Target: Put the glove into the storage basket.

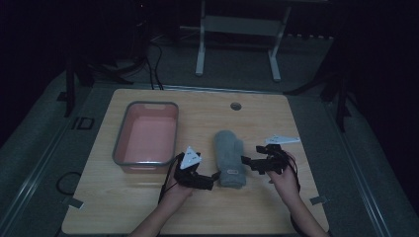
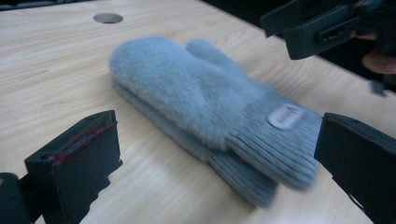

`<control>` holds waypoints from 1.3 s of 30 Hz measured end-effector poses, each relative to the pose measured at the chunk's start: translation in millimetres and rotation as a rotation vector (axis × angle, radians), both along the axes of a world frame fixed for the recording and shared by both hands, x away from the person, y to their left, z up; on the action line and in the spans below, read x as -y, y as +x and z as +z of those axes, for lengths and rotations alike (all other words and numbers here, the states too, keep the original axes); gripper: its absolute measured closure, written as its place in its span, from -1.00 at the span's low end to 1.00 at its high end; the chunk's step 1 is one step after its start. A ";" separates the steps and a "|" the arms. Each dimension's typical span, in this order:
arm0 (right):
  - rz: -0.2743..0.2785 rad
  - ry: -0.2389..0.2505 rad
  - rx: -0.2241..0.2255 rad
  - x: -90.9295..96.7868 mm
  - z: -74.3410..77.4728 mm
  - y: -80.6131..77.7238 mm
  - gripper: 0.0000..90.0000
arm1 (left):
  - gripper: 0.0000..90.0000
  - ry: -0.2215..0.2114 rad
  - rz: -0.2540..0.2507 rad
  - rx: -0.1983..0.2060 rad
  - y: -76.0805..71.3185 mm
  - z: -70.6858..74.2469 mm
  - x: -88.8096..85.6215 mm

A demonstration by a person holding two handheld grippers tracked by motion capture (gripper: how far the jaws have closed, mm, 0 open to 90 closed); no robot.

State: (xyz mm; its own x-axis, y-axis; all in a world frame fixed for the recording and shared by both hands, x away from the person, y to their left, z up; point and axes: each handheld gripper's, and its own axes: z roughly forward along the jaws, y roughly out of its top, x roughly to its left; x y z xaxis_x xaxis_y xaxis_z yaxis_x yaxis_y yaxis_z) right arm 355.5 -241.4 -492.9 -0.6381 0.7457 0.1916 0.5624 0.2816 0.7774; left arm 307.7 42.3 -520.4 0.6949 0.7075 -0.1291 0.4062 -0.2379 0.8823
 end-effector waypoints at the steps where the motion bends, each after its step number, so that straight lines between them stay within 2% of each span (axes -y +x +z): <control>1: -0.016 0.001 0.004 -1.2 -0.8 0.8 -0.77 | -0.99 0.015 -0.001 -0.018 5.6 0.4 5.1; 2: -0.035 0.000 0.010 -2.5 -2.5 2.0 -0.77 | -0.99 0.018 0.004 -0.037 10.8 0.2 9.9; 4: -0.031 0.001 -0.015 -5.3 -8.6 4.5 -0.67 | -0.99 0.039 0.018 -0.093 21.9 -1.6 19.5; 6: -0.044 -0.005 -0.021 -6.8 -15.1 5.6 -0.40 | -0.96 0.062 0.009 -0.143 29.8 -4.4 27.1; 8: -0.044 0.003 -0.036 -6.9 -20.6 6.5 -0.08 | -0.81 0.084 0.005 -0.161 33.9 -7.0 33.1; 10: -0.048 0.010 -0.072 -6.7 -26.8 9.1 0.01 | -0.79 0.086 -0.005 -0.170 37.0 -7.8 36.0; 11: -0.041 0.021 -0.094 -6.5 -30.4 10.2 0.10 | -0.68 0.088 -0.011 -0.174 38.2 -7.7 36.6; 17: -0.034 0.009 -0.154 -9.9 -44.9 9.2 0.09 | -0.46 0.125 -0.043 -0.248 45.9 -10.4 35.4; 19: -0.049 -0.012 -0.167 -12.0 -47.2 8.5 0.06 | -0.45 0.123 -0.044 -0.272 48.3 -12.7 34.9; 22: -0.063 -0.031 -0.161 -14.8 -49.6 6.8 0.02 | -0.43 0.132 -0.040 -0.280 50.9 -17.4 35.7; 25: -0.064 -0.030 -0.171 -15.5 -51.2 9.0 -0.08 | -0.43 0.114 -0.036 -0.299 54.6 -22.2 33.7; 28: -0.063 0.002 -0.210 -14.8 -55.4 12.9 -0.09 | -0.43 0.093 -0.029 -0.314 58.4 -29.0 32.2; 31: -0.041 0.029 -0.247 -14.2 -57.2 16.6 0.07 | -0.41 0.078 -0.046 -0.335 63.2 -32.3 32.1; 34: -0.007 0.049 -0.281 -13.8 -58.3 20.0 0.28 | -0.17 0.053 -0.080 -0.353 66.1 -33.8 33.8; 36: 0.007 0.055 -0.287 -14.0 -58.9 20.8 0.41 | -0.03 0.033 -0.101 -0.370 68.0 -34.7 33.8; 39: 0.027 0.046 -0.276 -15.2 -58.6 21.0 0.51 | 0.13 0.002 -0.123 -0.391 69.9 -36.9 32.4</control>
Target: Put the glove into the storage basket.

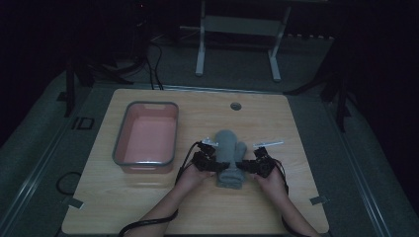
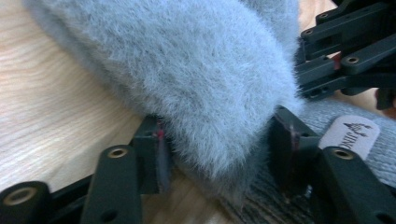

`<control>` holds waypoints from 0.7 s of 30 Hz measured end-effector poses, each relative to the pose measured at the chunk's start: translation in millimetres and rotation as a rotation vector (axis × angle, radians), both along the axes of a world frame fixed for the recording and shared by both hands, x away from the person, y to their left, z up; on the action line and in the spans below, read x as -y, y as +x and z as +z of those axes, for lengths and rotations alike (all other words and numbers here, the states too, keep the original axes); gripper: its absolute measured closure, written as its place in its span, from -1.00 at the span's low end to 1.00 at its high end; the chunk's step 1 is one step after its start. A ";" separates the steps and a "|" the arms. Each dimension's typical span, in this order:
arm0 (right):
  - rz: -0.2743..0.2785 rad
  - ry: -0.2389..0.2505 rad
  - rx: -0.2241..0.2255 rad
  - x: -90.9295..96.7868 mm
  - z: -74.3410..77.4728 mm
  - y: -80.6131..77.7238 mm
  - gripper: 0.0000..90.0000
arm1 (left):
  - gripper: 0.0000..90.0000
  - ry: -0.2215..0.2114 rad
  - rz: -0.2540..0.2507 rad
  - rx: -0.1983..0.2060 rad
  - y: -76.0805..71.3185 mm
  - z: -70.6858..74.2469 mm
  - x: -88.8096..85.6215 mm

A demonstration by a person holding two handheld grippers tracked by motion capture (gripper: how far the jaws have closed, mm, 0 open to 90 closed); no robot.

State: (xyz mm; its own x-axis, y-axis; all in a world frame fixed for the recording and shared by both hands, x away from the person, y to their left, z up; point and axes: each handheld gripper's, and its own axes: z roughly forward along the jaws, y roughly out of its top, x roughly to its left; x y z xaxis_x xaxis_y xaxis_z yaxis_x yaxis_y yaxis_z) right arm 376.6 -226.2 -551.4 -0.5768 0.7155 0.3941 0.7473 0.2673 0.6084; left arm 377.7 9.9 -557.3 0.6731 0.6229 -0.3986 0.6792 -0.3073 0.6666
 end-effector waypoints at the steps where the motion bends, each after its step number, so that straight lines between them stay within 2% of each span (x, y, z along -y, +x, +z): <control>1: 0.000 0.000 0.000 0.0 0.0 0.0 0.51 | 0.16 0.000 0.000 0.000 0.0 0.0 0.0; 2: 0.003 -0.001 -0.001 -0.5 0.4 0.0 0.54 | 0.16 -0.014 -0.018 -0.009 0.5 0.3 0.2; 3: 0.013 -0.015 0.004 -2.0 1.6 0.0 0.61 | 0.36 -0.011 -0.032 -0.002 0.6 1.3 0.9; 5: 0.013 -0.026 0.013 -3.7 2.9 -0.7 0.66 | 0.53 -0.006 -0.046 0.011 0.1 3.4 2.4; 8: 0.010 -0.016 0.015 -2.3 4.8 -2.7 0.72 | 0.66 -0.017 -0.064 0.023 -0.3 6.1 2.1; 15: 0.014 -0.001 0.039 1.1 15.4 -8.5 0.76 | 0.73 -0.015 -0.080 0.050 -4.5 20.5 2.6; 21: 0.021 0.026 0.078 2.9 36.2 -14.3 0.77 | 0.74 -0.036 -0.104 0.080 -6.6 42.7 -1.9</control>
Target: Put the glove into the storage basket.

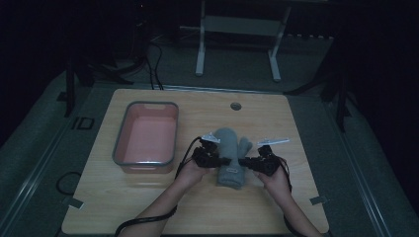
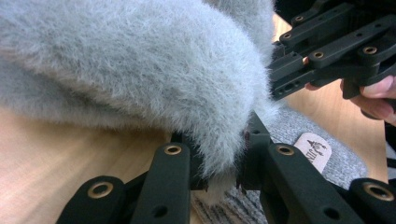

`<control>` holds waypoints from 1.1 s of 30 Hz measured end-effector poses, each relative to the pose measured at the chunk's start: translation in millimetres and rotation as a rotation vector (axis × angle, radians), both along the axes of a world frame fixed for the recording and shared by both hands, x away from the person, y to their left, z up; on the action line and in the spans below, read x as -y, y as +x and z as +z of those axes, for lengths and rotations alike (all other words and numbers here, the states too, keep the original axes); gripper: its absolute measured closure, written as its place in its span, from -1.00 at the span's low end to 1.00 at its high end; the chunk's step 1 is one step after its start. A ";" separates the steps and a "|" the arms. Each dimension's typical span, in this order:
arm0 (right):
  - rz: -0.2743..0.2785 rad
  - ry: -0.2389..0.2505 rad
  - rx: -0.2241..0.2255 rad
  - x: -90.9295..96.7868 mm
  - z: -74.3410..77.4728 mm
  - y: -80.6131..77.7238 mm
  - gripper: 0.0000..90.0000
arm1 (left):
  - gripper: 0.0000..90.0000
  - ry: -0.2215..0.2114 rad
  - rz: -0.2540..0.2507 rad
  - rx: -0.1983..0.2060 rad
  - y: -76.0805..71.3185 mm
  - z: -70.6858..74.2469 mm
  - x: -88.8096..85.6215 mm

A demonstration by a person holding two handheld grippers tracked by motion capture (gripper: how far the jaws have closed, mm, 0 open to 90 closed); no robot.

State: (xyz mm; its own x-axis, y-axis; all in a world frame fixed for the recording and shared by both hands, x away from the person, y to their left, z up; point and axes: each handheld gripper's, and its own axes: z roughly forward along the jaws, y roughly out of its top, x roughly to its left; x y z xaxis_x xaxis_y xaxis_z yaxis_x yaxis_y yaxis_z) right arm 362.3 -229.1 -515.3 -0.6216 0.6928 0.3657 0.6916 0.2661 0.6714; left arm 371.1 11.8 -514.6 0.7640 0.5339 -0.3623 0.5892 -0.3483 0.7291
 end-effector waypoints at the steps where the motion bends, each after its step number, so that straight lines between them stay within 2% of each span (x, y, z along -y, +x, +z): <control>1: 0.000 0.005 0.008 -0.1 4.2 -0.8 0.77 | 0.74 0.000 -0.005 0.006 -0.1 4.7 -1.0; 5: 0.002 0.024 0.050 -0.6 21.8 -4.3 0.77 | 0.74 -0.008 -0.019 0.038 -1.0 23.5 -5.3; 7: 0.004 0.033 0.056 -0.7 25.9 -4.8 0.77 | 0.74 -0.012 -0.023 0.043 -1.3 27.8 -6.4; 8: 0.002 0.040 0.061 -1.0 30.1 -5.8 0.78 | 0.74 -0.017 -0.024 0.052 -1.8 36.0 -8.8; 9: 0.003 0.044 0.084 -2.7 38.2 -7.6 0.78 | 0.74 -0.014 -0.026 0.060 -1.9 39.8 -9.7; 11: 0.004 0.043 0.098 -5.4 44.7 -7.8 0.78 | 0.74 -0.013 -0.026 0.064 -0.7 45.9 -12.3; 21: 0.013 0.070 0.109 -22.1 65.2 -1.6 0.78 | 0.74 0.036 -0.040 0.095 4.7 72.5 -29.4; 26: 0.021 0.086 0.113 -33.9 73.4 3.6 0.78 | 0.74 0.027 -0.028 0.097 7.8 80.9 -43.7; 33: 0.045 0.083 0.133 -58.1 84.5 9.0 0.78 | 0.74 0.038 -0.010 0.109 7.7 93.1 -68.6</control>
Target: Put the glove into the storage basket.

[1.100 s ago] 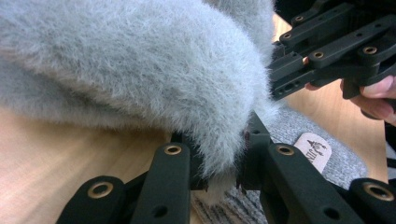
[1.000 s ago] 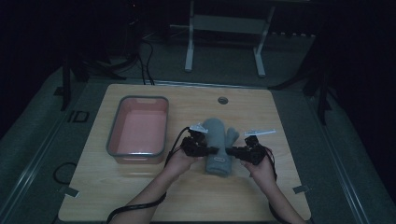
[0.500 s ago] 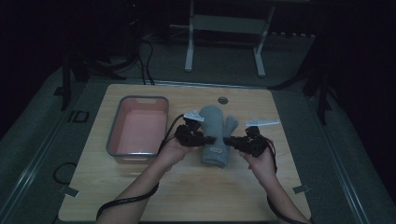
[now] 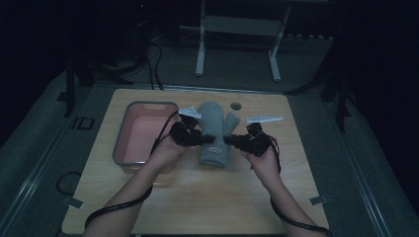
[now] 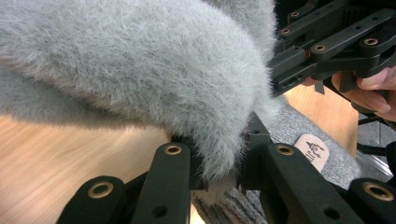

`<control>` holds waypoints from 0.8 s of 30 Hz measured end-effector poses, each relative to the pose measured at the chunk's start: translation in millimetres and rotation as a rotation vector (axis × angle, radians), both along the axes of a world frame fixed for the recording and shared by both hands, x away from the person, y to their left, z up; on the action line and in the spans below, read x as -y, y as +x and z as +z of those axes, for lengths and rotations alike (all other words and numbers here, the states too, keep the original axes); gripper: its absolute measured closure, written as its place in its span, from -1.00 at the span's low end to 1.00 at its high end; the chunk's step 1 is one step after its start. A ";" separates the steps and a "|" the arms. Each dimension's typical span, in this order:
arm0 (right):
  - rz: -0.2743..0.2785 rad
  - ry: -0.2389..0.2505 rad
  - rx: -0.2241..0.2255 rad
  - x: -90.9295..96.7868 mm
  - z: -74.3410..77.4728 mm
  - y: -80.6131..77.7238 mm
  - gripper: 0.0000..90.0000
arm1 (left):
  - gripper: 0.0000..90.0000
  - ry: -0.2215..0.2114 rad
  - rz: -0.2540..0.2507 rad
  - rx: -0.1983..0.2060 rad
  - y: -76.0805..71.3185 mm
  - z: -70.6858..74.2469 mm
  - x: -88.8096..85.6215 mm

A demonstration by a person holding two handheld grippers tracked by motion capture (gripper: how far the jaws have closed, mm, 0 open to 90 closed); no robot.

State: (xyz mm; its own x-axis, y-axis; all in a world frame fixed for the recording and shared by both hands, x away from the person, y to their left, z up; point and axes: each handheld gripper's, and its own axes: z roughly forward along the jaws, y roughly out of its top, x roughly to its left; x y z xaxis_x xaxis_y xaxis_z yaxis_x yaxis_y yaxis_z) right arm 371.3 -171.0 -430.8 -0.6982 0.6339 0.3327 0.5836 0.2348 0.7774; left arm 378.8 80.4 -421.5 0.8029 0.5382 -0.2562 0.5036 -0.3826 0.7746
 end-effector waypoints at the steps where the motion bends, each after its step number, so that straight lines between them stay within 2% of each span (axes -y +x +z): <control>1: 0.004 -0.002 0.002 -4.2 1.6 0.7 0.78 | 0.74 0.001 0.009 0.001 -0.3 1.9 -5.4; 6: 0.032 -0.005 0.015 -29.5 9.5 5.3 0.78 | 0.74 -0.001 0.031 0.000 -0.8 9.6 -31.1; 7: 0.032 -0.005 0.015 -29.5 9.5 5.3 0.78 | 0.74 -0.001 0.031 0.000 -0.8 9.6 -31.1; 9: 0.048 -0.001 0.017 -46.0 13.3 8.0 0.78 | 0.74 0.001 0.047 0.009 -2.3 12.7 -46.0; 11: 0.059 -0.007 0.027 -55.8 15.0 9.5 0.78 | 0.74 0.009 0.060 0.014 -3.8 14.5 -55.8; 15: 0.074 -0.003 0.017 -78.9 17.7 13.5 0.78 | 0.74 0.020 0.088 0.011 -5.2 17.9 -78.7; 24: 0.118 -0.002 0.001 -137.7 19.3 21.8 0.78 | 0.74 0.073 0.142 -0.004 -8.1 25.0 -132.9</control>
